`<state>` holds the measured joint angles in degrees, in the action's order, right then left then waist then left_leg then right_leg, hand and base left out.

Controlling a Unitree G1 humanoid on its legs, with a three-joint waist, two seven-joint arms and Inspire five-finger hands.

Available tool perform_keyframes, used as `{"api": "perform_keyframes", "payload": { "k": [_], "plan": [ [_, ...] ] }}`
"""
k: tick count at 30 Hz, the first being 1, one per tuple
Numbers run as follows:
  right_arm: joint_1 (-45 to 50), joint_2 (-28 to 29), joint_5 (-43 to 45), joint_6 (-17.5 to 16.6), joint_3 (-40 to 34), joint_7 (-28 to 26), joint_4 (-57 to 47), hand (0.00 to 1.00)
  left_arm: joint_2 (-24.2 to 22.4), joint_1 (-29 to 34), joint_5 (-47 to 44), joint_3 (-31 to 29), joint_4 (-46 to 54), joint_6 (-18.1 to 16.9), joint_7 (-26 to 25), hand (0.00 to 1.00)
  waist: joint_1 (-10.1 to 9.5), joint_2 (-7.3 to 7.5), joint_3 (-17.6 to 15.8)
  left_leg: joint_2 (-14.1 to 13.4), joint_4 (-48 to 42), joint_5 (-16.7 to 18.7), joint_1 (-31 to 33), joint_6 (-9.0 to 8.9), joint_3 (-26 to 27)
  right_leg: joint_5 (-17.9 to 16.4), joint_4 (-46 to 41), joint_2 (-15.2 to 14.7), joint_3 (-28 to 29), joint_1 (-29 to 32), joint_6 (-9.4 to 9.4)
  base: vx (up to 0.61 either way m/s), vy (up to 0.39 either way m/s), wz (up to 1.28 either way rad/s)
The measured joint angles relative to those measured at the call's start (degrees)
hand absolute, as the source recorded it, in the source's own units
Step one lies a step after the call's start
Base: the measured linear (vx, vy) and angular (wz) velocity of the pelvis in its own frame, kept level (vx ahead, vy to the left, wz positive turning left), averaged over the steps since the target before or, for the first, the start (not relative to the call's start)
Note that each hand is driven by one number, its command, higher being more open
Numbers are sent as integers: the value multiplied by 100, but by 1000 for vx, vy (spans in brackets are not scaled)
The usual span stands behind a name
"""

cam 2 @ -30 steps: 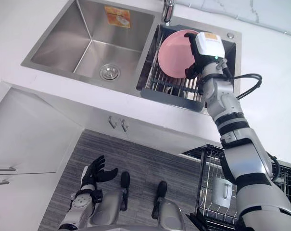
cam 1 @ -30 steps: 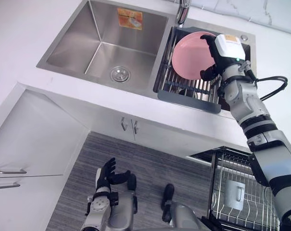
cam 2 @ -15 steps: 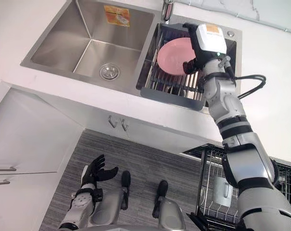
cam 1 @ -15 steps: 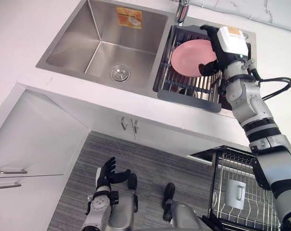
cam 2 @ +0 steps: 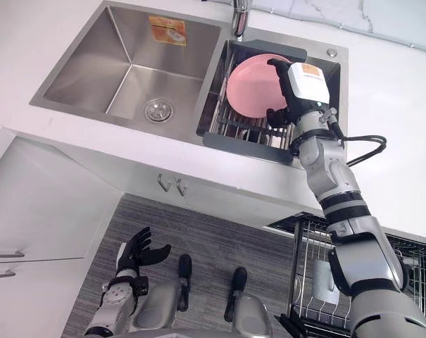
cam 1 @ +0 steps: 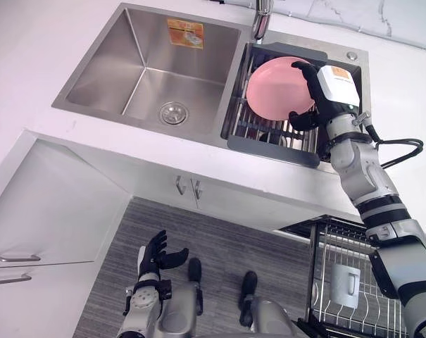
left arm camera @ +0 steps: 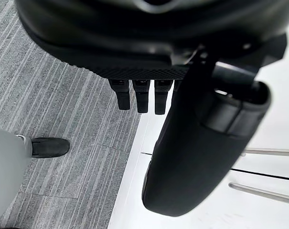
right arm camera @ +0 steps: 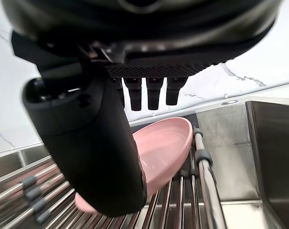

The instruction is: Walk over to the sink, pick up the cup, carry it to the dishwasher, place the cup inside the dishwasher, then close the dishwasher door

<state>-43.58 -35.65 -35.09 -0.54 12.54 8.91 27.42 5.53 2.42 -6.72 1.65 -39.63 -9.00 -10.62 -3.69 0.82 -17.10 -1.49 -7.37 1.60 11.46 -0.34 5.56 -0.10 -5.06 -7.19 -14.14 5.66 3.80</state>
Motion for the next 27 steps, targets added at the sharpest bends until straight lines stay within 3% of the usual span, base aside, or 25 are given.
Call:
{"api": "perform_keyframes", "payload": {
  "k": [27],
  "plan": [
    [388, 0, -58, -3, 100, -57, -98, 90, 24, 121, 11, 120, -341, 4, 101, 90, 32, -20, 169, -12, 409, -188, -171, 8, 96, -11, 129, 19, 18, -42, 1, 9, -4, -1]
  ]
}}
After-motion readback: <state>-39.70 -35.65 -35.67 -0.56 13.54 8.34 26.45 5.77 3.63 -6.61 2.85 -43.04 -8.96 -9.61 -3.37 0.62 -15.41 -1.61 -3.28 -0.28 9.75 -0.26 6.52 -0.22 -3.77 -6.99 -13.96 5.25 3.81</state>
